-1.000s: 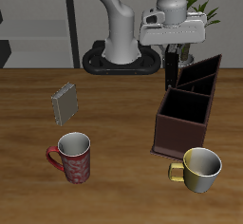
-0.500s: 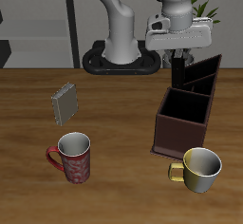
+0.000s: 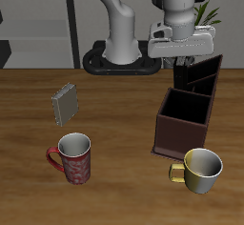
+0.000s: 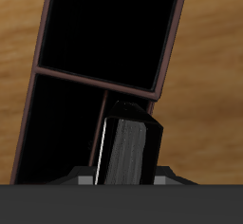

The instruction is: Place the black book into the left desk caddy's front compartment and place the yellow book into the left desk caddy's right compartment and place the red mug into the left desk caddy's left compartment

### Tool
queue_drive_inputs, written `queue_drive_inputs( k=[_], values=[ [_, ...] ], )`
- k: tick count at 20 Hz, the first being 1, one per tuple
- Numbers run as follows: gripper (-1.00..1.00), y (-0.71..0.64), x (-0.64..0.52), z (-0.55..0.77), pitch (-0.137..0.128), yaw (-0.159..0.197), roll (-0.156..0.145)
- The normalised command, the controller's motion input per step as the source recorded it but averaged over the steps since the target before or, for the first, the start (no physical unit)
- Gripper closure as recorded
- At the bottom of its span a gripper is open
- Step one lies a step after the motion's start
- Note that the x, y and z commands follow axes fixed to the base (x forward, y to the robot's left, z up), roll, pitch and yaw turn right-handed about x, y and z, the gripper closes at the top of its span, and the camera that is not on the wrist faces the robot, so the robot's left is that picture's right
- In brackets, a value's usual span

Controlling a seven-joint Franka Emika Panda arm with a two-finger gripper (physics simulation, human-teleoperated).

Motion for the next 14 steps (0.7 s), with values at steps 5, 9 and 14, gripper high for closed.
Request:
queue_drive_inputs(
  k=[5, 9, 14],
  values=[
    [1.00, -0.04, 0.11, -0.17, 0.025, 0.009, -0.014],
    [1.00, -0.02, 0.11, -0.30, 0.058, 0.007, -0.006],
    [-1.00, -0.01, 0.12, -0.32, 0.121, -0.037, 0.008]
  ],
)
